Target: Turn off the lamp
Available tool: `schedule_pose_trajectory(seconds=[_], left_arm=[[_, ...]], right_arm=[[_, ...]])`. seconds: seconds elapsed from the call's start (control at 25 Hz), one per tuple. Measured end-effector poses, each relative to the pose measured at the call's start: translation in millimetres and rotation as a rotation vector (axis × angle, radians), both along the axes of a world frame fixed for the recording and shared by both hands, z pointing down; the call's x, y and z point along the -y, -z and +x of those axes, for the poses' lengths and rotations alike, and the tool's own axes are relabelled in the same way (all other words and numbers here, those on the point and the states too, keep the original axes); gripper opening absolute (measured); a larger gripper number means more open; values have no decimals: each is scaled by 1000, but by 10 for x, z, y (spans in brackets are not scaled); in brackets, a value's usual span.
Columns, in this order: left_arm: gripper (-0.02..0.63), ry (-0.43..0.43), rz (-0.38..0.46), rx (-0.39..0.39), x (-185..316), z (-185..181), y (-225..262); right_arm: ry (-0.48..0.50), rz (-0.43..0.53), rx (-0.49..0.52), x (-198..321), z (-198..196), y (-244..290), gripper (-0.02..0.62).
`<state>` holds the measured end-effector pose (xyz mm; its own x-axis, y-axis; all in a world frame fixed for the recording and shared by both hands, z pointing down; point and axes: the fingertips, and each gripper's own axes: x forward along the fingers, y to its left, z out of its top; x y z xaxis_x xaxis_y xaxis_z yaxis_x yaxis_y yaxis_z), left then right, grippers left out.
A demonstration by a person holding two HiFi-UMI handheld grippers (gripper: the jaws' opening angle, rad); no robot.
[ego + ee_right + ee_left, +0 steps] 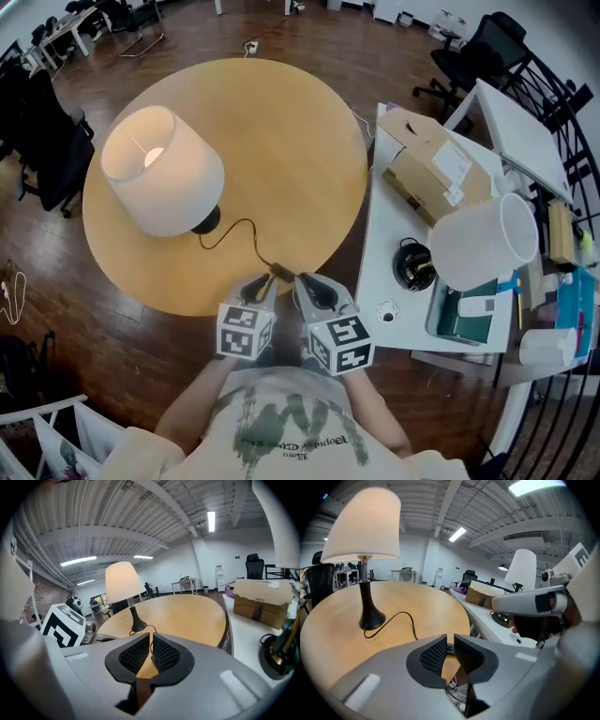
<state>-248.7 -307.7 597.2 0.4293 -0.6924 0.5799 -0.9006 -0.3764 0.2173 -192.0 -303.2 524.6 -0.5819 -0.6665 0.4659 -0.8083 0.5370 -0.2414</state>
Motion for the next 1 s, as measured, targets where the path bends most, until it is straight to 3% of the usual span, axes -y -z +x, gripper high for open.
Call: schedule_pose_trajectory(seconds=[0.52,1.0], left_arm=[[71,-185,-66,38,249,98,-510],[106,-241,-129,17,387,225,-651]], right_arm=[[-188,-43,-37,64,148,-231,21],[-254,-62,-50,51,197,-311,20]])
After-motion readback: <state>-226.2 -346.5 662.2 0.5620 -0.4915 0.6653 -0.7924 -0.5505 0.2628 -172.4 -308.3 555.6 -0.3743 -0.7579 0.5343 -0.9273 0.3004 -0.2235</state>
